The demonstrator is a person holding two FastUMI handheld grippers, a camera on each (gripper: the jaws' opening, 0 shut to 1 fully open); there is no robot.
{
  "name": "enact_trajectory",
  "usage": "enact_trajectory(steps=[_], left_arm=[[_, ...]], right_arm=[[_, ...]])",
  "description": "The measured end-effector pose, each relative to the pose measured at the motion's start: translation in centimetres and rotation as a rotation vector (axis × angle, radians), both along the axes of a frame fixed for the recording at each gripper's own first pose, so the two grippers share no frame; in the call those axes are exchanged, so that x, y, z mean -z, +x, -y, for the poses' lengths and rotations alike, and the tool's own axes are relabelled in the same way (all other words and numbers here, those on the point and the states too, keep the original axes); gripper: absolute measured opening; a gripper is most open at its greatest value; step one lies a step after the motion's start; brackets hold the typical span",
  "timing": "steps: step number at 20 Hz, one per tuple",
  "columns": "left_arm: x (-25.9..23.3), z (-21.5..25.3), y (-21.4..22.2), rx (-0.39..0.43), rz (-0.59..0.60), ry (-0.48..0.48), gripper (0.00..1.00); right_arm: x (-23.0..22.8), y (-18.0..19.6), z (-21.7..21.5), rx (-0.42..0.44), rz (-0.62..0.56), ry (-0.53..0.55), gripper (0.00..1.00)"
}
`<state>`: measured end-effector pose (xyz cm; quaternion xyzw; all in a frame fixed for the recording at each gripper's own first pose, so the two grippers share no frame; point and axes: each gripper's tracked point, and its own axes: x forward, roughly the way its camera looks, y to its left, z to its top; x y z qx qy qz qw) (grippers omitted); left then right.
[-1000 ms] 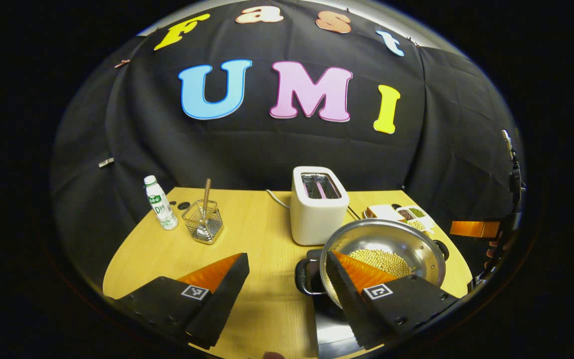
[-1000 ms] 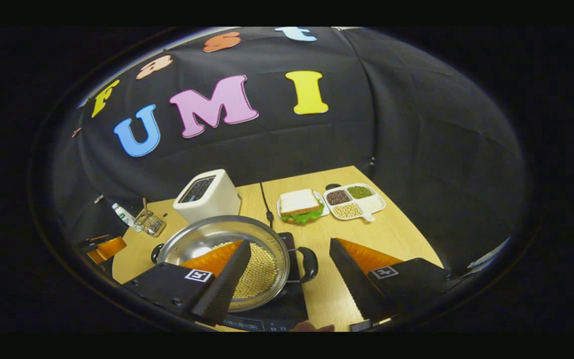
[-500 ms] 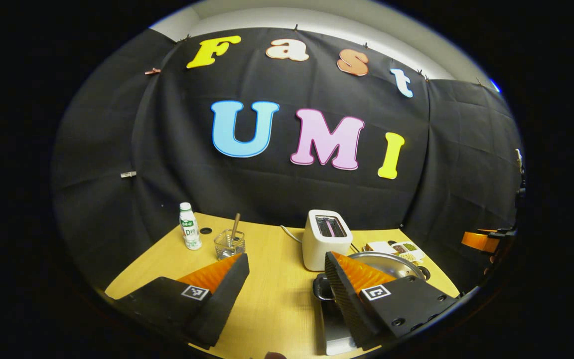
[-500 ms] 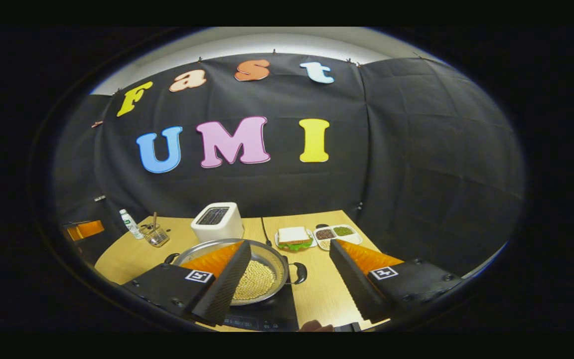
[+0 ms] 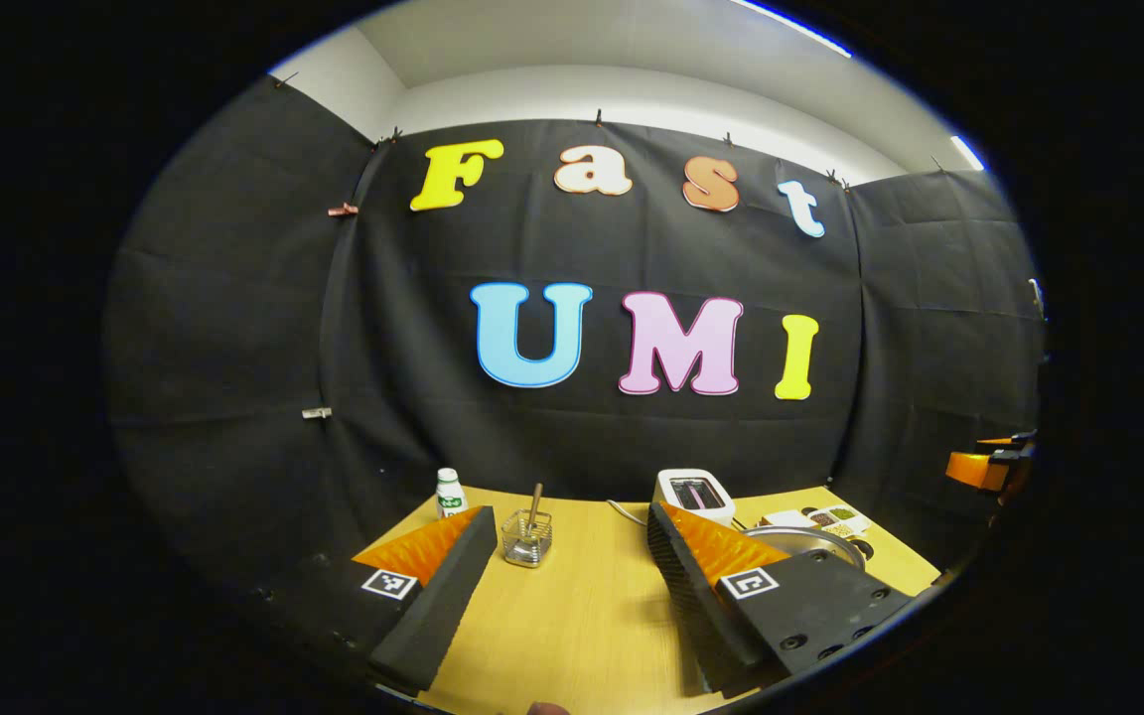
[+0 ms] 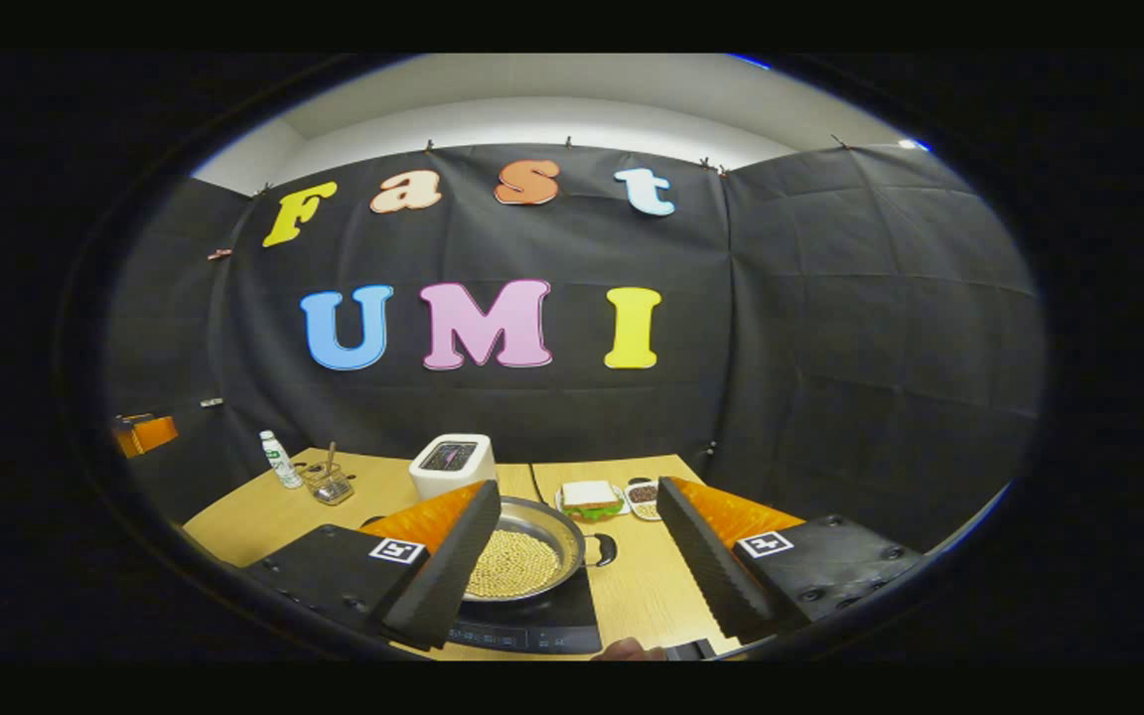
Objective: First push the handle of the pot to place it horizontally, then grasp the pot with both hands and set it on the induction cooktop.
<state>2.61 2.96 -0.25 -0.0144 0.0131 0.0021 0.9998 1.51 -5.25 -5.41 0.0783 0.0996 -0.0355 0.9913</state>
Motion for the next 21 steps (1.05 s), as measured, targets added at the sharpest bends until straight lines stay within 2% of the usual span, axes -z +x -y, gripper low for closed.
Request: enact_trajectory(steps=[3, 6, 21], left_arm=[[-1.3, -0.9, -1.6, -0.012, 0.035, 0.014, 0.95], [-1.7, -1.8, -2.8, -0.026, 0.048, 0.032, 0.95], [-0.2, -1.9, -2.8, -0.012, -0.008, 0.014, 0.95]], right_arm=[[-2.1, -1.4, -0.1, 0.012, 0.063, -0.048, 0.98], [-2.7, -2.4, -1.3, -0.002, 0.077, -0.051, 0.98], [-2.6, -2.0, -3.0, -0.034, 0.049, -0.073, 1.0]])
